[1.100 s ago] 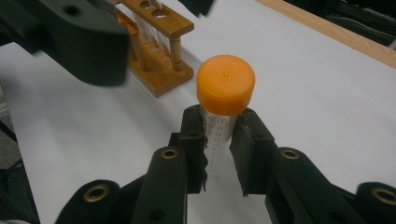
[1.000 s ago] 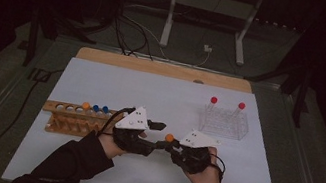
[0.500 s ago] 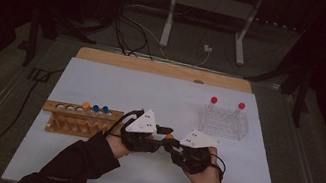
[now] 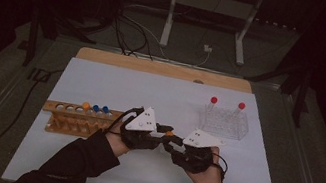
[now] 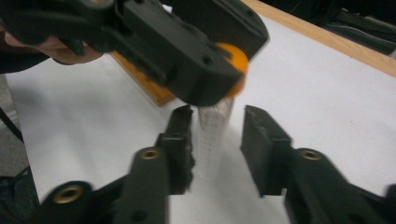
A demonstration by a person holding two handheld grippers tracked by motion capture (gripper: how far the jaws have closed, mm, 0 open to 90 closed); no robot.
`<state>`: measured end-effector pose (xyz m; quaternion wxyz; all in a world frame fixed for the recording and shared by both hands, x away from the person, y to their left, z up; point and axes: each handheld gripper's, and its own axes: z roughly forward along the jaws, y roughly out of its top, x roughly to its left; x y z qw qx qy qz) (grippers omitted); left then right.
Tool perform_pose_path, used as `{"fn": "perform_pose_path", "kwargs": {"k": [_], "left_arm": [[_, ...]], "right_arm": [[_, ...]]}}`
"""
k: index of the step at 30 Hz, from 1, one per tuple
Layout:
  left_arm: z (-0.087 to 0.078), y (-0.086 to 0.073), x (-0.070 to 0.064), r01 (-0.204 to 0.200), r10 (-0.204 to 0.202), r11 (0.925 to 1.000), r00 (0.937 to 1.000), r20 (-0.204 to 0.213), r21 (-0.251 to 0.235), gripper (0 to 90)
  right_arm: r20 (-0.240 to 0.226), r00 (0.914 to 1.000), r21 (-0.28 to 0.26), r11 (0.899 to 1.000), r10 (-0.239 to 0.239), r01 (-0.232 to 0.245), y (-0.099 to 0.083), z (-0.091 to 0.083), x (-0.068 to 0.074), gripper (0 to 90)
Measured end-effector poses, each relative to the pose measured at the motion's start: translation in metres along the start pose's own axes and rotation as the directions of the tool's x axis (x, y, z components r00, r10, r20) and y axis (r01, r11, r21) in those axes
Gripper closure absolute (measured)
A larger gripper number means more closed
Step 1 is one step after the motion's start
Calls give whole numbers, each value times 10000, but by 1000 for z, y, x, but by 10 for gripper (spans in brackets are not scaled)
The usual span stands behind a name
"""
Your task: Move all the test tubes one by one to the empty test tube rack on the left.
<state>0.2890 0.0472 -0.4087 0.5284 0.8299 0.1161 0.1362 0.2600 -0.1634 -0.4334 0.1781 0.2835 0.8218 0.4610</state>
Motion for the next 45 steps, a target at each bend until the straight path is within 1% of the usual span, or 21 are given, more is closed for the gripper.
{"fn": "perform_pose_path", "kwargs": {"k": [1,4,7,8,11,13,16,18,19,20,22,24,28,30,31,33,35,38,42,43,45], "left_arm": [[-2,1,1,29,-29,10000,10000,-11,-29,722],[-10,4,4,23,-25,9999,9999,-136,-115,722],[-19,7,8,28,-32,9999,9995,-315,-137,722],[-22,8,9,24,-29,9999,9992,-401,-140,722],[-33,10,14,74,-86,9998,9979,-635,-185,722],[-40,11,17,130,-148,9996,9970,-766,-234,722],[-50,12,22,192,-219,9994,9944,-1038,-273,722],[-56,11,26,312,-344,9991,9922,-1197,-283,722],[-59,10,28,365,-400,9989,9911,-1270,-294,722],[-62,10,29,376,-411,9989,9899,-1355,-282,722],[-69,8,30,382,-416,9989,9877,-1510,-253,722],[-77,6,32,422,-455,9988,9845,-1692,-230,722],[-94,1,37,516,-535,9986,9756,-2128,-145,722],[-103,-1,39,626,-643,9979,9707,-2317,-147,722],[-108,-3,40,623,-636,9980,9672,-2460,-130,722],[-117,-6,41,733,-755,9971,9611,-2657,-185,722],[-126,-8,41,729,-740,9972,9570,-2803,-145,722],[-138,-13,41,810,-822,9966,9475,-3091,-166,722],[-156,-21,44,973,-967,9951,9303,-3538,-159,722],[-160,-23,45,1052,-1043,9943,9274,-3593,-170,722],[-168,-27,46,1143,-1101,9934,9175,-3823,-119,722]], "right_arm": [[60,10000,-95,10000,14,-13,0,-1,-1,572],[190,9998,-363,9993,80,-73,1,-4,-3,453],[245,9993,-558,9981,277,-263,2,-7,-6,337],[236,9989,-649,9971,401,-385,2,-8,-7,314],[220,9983,-809,9953,548,-529,3,-11,-10,250],[227,9974,-961,9932,680,-655,3,-12,-11,185],[285,9963,-987,9921,812,-780,4,-13,-14,112],[195,9964,-1027,9915,828,-804,3,-13,-15,41],[65,9962,-1045,9908,868,-856,2,-14,-16,18],[54,9956,-1085,9898,939,-928,2,-14,-17,17],[162,9954,-1092,9897,946,-923,2,-15,-17,0],[161,9953,-1137,9891,956,-932,2,-16,-18,0],[203,9950,-1138,9889,980,-951,2,-18,-19,0],[204,9952,-1125,9893,955,-926,1,-17,-20,0],[238,9951,-1115,9894,965,-933,1,-17,-20,0],[177,9948,-1111,9890,1004,-978,1,-17,-20,0],[202,9947,-1123,9888,1009,-980,1,-17,-21,0],[159,9948,-1125,9888,1006,-982,1,-17,-21,0],[40,9942,-1144,9877,1078,-1067,1,-17,-22,0],[38,9942,-1134,9879,1074,-1063,2,-18,-22,0],[-55,9941,-1145,9875,1085,-1084,2,-19,-22,0]]}}
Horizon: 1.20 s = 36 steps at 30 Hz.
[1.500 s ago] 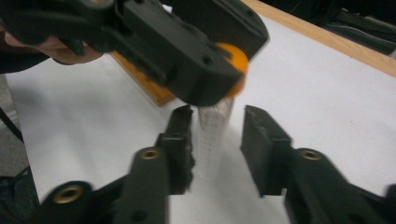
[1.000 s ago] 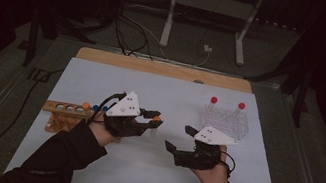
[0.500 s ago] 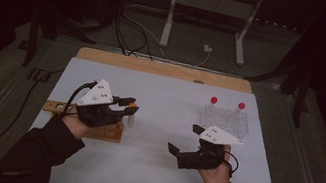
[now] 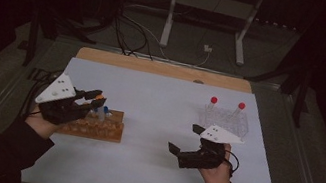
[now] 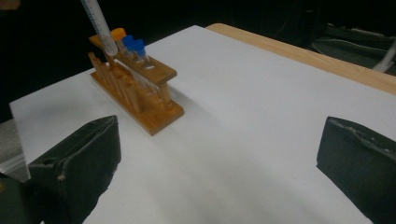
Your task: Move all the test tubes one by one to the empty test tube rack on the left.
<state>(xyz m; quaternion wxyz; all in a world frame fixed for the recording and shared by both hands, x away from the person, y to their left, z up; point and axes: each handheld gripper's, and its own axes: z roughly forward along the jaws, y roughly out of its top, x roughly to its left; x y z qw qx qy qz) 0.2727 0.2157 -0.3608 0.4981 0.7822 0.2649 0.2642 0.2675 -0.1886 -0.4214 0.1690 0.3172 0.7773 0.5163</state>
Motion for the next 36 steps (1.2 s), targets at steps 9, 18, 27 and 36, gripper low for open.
{"fn": "perform_pose_path", "kwargs": {"k": [9,18,27,36], "left_arm": [[-20,-17,23,462,-447,9988,9951,-879,146,722],[-22,-31,40,802,-784,9968,9816,-1741,31,722],[-6,-50,45,958,-928,9954,9743,-2052,46,722],[9,-73,44,1315,-1215,9906,9730,-1960,387,722]], "right_arm": [[2,10000,-51,10000,-60,60,1,0,0,0],[41,10000,-58,10000,-22,22,1,-1,-1,0],[63,10000,-63,10000,-9,9,0,-2,-3,0],[37,10000,-20,10000,11,-11,-1,-2,-3,0]]}}
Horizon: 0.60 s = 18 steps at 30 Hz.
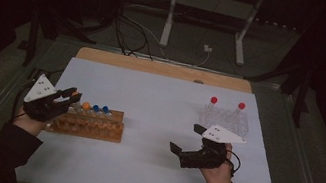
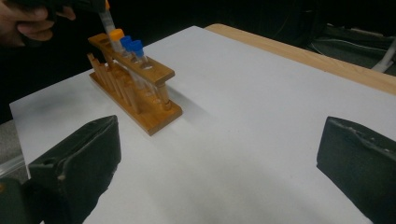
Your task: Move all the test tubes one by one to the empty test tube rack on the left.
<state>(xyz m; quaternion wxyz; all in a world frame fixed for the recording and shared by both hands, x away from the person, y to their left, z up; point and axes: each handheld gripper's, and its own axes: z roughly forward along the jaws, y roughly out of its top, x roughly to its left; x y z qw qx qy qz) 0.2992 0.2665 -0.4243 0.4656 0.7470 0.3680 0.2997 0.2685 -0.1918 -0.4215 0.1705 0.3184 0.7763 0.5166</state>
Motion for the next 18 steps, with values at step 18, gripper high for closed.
{"fn": "perform_pose_path", "kwargs": {"k": [18], "left_arm": [[12,-23,-3,94,-91,9981,9999,-48,601,721]], "right_arm": [[-56,10000,0,10000,7,-7,1,-1,0,0]]}}
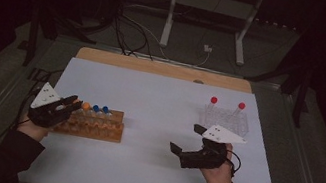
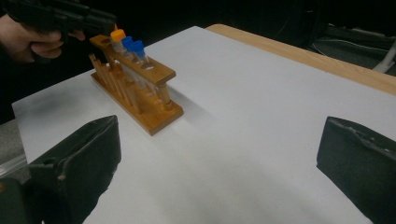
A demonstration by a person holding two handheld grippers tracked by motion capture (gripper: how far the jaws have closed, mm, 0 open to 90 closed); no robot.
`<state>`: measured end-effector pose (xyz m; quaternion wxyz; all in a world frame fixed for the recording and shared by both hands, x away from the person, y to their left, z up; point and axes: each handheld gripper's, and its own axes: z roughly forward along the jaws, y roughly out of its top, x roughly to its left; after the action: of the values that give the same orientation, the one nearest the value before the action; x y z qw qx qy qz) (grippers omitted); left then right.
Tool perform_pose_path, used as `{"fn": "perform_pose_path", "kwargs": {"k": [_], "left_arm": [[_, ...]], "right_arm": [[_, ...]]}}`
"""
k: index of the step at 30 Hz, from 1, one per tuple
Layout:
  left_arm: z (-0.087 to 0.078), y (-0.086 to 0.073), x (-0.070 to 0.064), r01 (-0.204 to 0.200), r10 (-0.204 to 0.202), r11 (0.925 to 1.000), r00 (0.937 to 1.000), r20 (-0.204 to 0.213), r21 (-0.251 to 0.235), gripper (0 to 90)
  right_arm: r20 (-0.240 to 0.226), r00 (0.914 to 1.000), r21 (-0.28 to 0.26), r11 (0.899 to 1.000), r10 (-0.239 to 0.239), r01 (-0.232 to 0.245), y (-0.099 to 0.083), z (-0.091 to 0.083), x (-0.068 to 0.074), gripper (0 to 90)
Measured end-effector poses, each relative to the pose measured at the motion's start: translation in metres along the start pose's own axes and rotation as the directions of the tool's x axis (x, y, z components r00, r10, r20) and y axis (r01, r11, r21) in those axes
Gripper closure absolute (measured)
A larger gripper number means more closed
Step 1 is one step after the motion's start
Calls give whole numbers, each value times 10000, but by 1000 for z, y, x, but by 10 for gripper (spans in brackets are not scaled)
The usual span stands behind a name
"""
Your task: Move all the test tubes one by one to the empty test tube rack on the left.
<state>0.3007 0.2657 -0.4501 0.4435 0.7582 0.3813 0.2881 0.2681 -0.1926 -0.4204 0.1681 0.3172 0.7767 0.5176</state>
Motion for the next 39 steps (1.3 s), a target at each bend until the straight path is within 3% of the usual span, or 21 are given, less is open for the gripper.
{"fn": "perform_pose_path", "kwargs": {"k": [29,32,39], "left_arm": [[-2,3,4,350,-351,9991,9994,40,243,707],[-8,5,4,475,-475,9989,9987,207,5,656],[-24,14,0,369,-355,9986,9987,373,-376,551]], "right_arm": [[-51,10000,-25,10000,60,-60,1,-2,-1,0],[-49,10000,-96,9999,58,-58,2,-2,-2,0],[-3,10000,-178,9998,71,-71,3,-5,-3,0]]}}
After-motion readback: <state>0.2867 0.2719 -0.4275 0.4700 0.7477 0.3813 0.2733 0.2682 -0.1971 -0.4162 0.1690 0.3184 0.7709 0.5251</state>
